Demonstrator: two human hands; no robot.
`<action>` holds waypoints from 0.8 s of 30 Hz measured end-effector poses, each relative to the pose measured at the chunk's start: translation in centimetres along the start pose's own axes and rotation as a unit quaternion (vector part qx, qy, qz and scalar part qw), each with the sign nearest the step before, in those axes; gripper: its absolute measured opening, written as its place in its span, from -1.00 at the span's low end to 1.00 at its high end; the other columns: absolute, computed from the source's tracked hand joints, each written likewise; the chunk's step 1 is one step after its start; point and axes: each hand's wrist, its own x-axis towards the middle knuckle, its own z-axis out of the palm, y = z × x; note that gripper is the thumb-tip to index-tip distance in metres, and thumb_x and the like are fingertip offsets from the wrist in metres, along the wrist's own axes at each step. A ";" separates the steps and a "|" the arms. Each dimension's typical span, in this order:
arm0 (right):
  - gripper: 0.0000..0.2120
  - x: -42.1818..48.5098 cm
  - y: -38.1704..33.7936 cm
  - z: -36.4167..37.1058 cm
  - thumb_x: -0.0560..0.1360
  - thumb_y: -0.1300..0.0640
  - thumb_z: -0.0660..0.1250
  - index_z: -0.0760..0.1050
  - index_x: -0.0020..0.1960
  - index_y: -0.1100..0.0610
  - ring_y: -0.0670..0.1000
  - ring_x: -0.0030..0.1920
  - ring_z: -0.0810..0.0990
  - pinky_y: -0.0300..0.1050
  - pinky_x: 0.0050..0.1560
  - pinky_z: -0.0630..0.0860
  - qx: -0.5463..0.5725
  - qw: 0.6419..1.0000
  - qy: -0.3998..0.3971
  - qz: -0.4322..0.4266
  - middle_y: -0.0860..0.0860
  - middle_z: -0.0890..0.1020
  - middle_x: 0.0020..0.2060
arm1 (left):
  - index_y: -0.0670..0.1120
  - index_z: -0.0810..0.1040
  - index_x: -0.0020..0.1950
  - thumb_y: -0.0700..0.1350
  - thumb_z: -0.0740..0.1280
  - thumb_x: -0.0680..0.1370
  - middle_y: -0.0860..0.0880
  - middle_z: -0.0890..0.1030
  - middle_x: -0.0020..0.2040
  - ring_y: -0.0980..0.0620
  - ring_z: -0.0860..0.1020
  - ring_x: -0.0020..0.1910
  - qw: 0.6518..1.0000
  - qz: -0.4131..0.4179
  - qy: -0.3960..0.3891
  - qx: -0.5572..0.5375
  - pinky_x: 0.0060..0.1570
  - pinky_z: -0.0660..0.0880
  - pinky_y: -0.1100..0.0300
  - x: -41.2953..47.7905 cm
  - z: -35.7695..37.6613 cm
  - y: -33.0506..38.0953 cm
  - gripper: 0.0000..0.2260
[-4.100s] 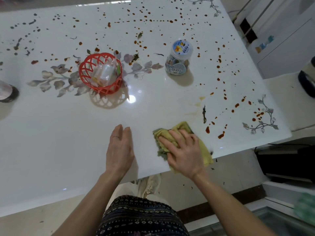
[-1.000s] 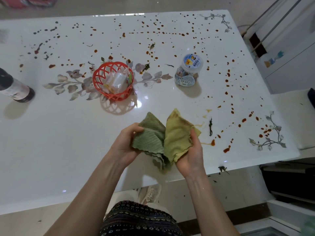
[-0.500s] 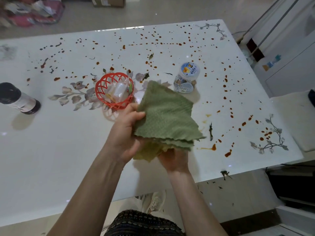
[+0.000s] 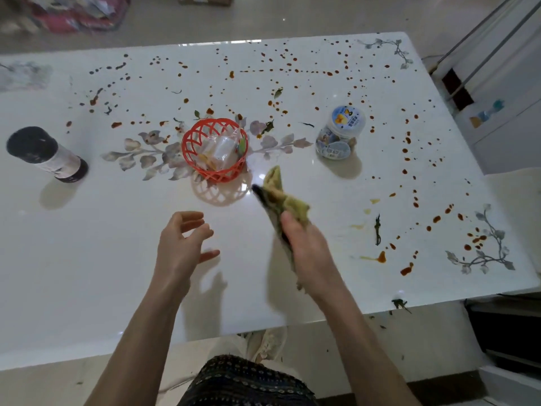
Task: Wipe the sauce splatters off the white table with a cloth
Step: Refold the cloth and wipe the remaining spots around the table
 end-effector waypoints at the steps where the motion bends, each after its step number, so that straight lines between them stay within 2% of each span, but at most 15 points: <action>1: -0.42 -0.6 1.4 1.7 0.55 -0.34 0.00 0.37 0.46 -0.13 0.01 0.52 0.23 0.00 0.50 0.16 -0.157 0.986 -0.044 -0.041 -0.03 0.36 0.50 | -0.12 0.48 0.11 -0.25 0.29 0.52 -0.11 0.50 0.11 -0.07 0.57 0.02 1.000 -0.008 0.013 -0.015 -0.19 0.60 -0.05 0.2 -0.4 -0.2 -0.83; 2: -0.32 -1.0 3.2 3.1 0.53 -0.43 -0.13 0.14 0.57 -0.19 -0.03 0.59 -0.06 0.16 0.56 -0.10 -0.276 0.955 -0.093 -0.056 -0.10 0.06 0.60 | -0.13 0.48 0.10 -0.26 0.28 0.52 -0.12 0.50 0.11 -0.07 0.58 0.02 0.999 -0.011 0.025 -0.022 -0.18 0.60 -0.05 0.3 -0.7 -0.5 -0.83; 3: -0.25 -1.4 4.7 4.1 0.48 -0.48 -0.23 0.00 0.59 -0.20 -0.04 0.59 -0.24 0.28 0.53 -0.25 -0.342 0.930 -0.124 -0.048 -0.15 -0.15 0.60 | -0.13 0.48 0.10 -0.26 0.27 0.52 -0.12 0.50 0.11 -0.07 0.58 0.02 0.999 -0.013 0.038 -0.022 -0.18 0.60 -0.05 0.4 -0.9 -0.7 -0.83; 4: -0.25 -1.3 6.1 4.6 0.48 -0.47 -0.24 -0.03 0.60 -0.18 -0.03 0.58 -0.31 0.34 0.51 -0.28 -0.371 0.920 -0.121 -0.046 -0.15 -0.22 0.58 | -0.12 0.48 0.09 -0.26 0.27 0.52 -0.11 0.50 0.11 -0.07 0.58 0.01 0.999 -0.010 0.048 -0.015 -0.18 0.60 -0.04 0.5 -1.2 -0.9 -0.83; 6: -0.37 -0.3 8.1 4.7 0.57 -0.34 -0.11 0.08 0.59 -0.16 0.02 0.59 -0.24 0.37 0.50 -0.26 -0.419 0.902 -0.061 -0.087 -0.10 -0.11 0.61 | -0.09 0.49 0.08 -0.26 0.27 0.52 -0.07 0.51 0.08 -0.05 0.58 0.01 0.998 0.005 0.058 0.007 -0.19 0.60 -0.02 0.9 -1.4 -1.3 -0.84; 7: -0.43 0.6 8.8 4.9 0.59 -0.27 -0.03 0.13 0.57 -0.16 0.06 0.60 -0.18 0.37 0.49 -0.25 -0.453 0.882 -0.043 -0.126 -0.06 -0.03 0.62 | -0.08 0.49 0.08 -0.25 0.27 0.52 -0.06 0.52 0.07 -0.05 0.58 0.01 0.998 0.012 0.061 0.023 -0.18 0.60 -0.02 1.1 -1.5 -1.6 -0.84; 10: -0.44 2.1 11.4 5.9 0.56 -0.24 0.11 0.21 0.55 -0.18 0.20 0.60 -0.07 0.53 0.43 -0.12 -0.542 0.811 -0.088 -0.203 0.01 0.10 0.61 | -0.05 0.49 0.08 -0.25 0.28 0.49 0.00 0.54 0.04 -0.02 0.57 0.00 0.994 0.033 0.049 0.090 -0.12 0.60 -0.05 1.2 -0.9 -2.8 -0.80; 13: -0.39 3.2 13.4 6.0 0.53 -0.33 0.12 0.23 0.55 -0.19 0.23 0.59 -0.01 0.55 0.38 -0.01 -0.590 0.762 -0.126 -0.236 0.01 0.14 0.60 | -0.03 0.49 0.08 -0.25 0.27 0.47 0.04 0.55 0.04 0.05 0.58 -0.07 0.983 0.070 0.037 0.165 -0.02 0.56 -0.07 1.1 0.0 -3.6 -0.78; 15: -0.38 4.5 13.6 4.5 0.53 -0.35 0.10 0.24 0.54 -0.20 0.21 0.59 0.02 0.53 0.40 -0.02 -0.606 0.760 -0.082 -0.218 0.00 0.16 0.59 | -0.03 0.48 0.09 -0.25 0.25 0.47 0.02 0.55 0.07 0.03 0.58 -0.08 0.976 0.086 0.028 0.196 -0.01 0.55 -0.06 1.2 0.3 -4.0 -0.77; 17: -0.38 5.5 13.4 3.0 0.53 -0.35 0.08 0.25 0.55 -0.18 0.21 0.59 0.04 0.50 0.43 -0.05 -0.609 0.778 -0.010 -0.156 0.01 0.16 0.59 | -0.04 0.48 0.09 -0.26 0.24 0.47 0.00 0.55 0.08 0.03 0.58 -0.08 0.971 0.099 0.028 0.214 -0.01 0.55 -0.06 1.3 0.2 -4.4 -0.76; 19: -0.36 4.5 13.5 3.1 0.54 -0.35 0.05 0.19 0.57 -0.16 0.23 0.59 -0.01 0.50 0.44 -0.10 -0.601 0.791 0.025 -0.115 0.03 0.08 0.61 | -0.04 0.49 0.09 -0.27 0.23 0.48 0.00 0.55 0.07 0.04 0.58 -0.09 0.968 0.110 0.035 0.224 -0.02 0.55 -0.06 1.3 -0.3 -4.8 -0.77; 22: -0.32 0.2 13.6 6.8 0.56 -0.38 0.01 0.08 0.60 -0.14 0.27 0.59 -0.08 0.54 0.42 -0.13 -0.594 0.789 -0.028 -0.154 0.06 -0.04 0.62 | -0.03 0.49 0.07 -0.27 0.24 0.48 0.01 0.55 0.06 0.04 0.57 -0.10 0.969 0.103 0.051 0.217 -0.02 0.55 -0.06 1.6 -1.0 -5.2 -0.77; 24: -0.33 -1.4 14.0 8.5 0.55 -0.38 0.06 0.13 0.59 -0.15 0.26 0.59 -0.05 0.57 0.39 -0.01 -0.590 0.776 -0.079 -0.209 0.05 0.00 0.62 | -0.02 0.49 0.06 -0.26 0.24 0.48 0.02 0.55 0.05 0.05 0.57 -0.09 0.970 0.098 0.057 0.214 -0.02 0.55 -0.06 1.8 -1.1 -5.4 -0.78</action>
